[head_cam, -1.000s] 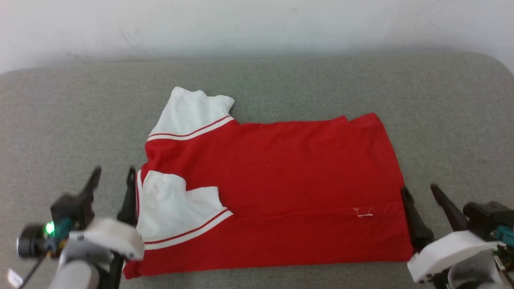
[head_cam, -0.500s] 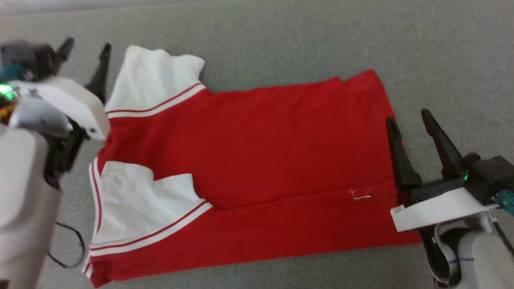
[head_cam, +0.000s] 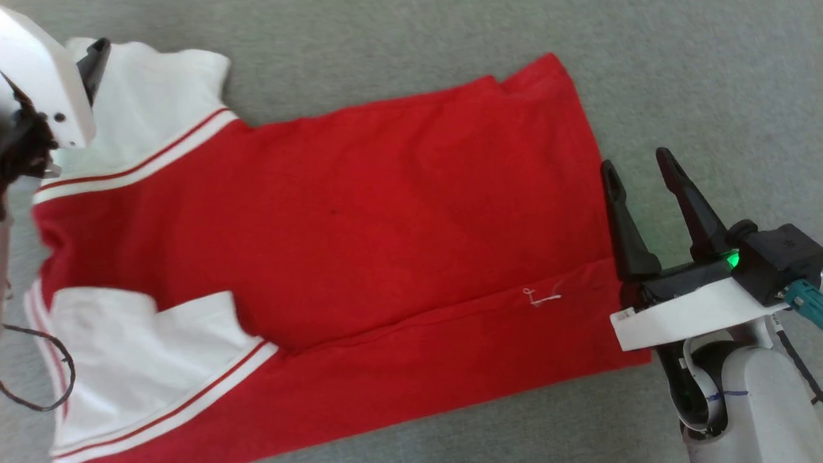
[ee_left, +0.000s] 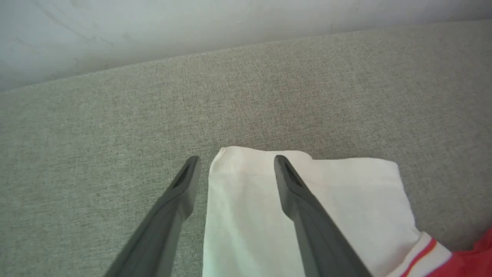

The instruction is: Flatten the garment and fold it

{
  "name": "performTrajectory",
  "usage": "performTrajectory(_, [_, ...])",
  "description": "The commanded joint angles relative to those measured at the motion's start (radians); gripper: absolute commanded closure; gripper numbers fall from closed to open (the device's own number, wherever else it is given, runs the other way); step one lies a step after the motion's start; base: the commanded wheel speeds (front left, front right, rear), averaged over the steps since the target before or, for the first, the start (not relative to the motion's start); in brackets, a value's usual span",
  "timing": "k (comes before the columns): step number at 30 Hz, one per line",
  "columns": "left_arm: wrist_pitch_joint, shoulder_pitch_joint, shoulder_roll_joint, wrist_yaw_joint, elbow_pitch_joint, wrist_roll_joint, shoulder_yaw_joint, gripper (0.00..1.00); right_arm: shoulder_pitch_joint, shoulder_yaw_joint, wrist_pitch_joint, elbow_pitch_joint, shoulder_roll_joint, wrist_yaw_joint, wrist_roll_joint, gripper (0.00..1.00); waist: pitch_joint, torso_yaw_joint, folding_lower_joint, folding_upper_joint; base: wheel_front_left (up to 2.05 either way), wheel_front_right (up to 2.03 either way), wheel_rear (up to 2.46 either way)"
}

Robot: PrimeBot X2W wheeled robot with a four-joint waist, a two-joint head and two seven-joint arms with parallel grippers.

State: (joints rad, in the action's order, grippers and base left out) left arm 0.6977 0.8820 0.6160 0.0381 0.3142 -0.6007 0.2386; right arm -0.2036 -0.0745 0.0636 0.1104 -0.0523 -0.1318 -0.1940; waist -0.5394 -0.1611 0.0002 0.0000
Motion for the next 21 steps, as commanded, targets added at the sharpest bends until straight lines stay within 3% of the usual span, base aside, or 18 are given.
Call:
performTrajectory(1, [0.035, 0.013, 0.015, 0.023, -0.007, -0.004, -0.005, 0.00, -0.016, -0.005, 0.008, -0.006, 0.002, 0.001, -0.007, 0.00, -0.040, -0.044, -0.0002, 0.0000, 0.00, 0.00, 0.00])
performTrajectory(8, [0.149, -0.006, 0.064, 0.095, -0.035, 0.021, 0.003, 0.00, -0.023, -0.020, 0.017, -0.017, 0.002, 0.001, -0.022, 0.00, -0.055, -0.065, -0.0002, 0.0000, 0.00, 0.00, 0.00])
performTrajectory(9, [0.163, -0.012, 0.070, 0.097, -0.042, 0.022, 0.007, 0.52, -0.025, -0.022, 0.015, -0.017, 0.002, 0.001, -0.023, 0.00, -0.056, -0.065, -0.0002, 0.0000, 0.00, 0.00, 0.00])
performTrajectory(11, [0.174, -0.021, 0.087, 0.091, -0.061, 0.037, 0.022, 1.00, -0.036, -0.026, 0.004, -0.016, 0.002, 0.001, -0.010, 0.00, -0.056, -0.065, -0.0002, 0.0000, 0.00, 0.00, 0.00])
performTrajectory(21, [0.163, -0.035, 0.090, 0.076, -0.107, 0.025, 0.028, 1.00, -0.248, -0.037, -0.159, 0.004, -0.002, 0.001, 0.072, 0.00, -0.063, -0.046, -0.0002, 0.0000, 0.00, 0.00, 0.00])
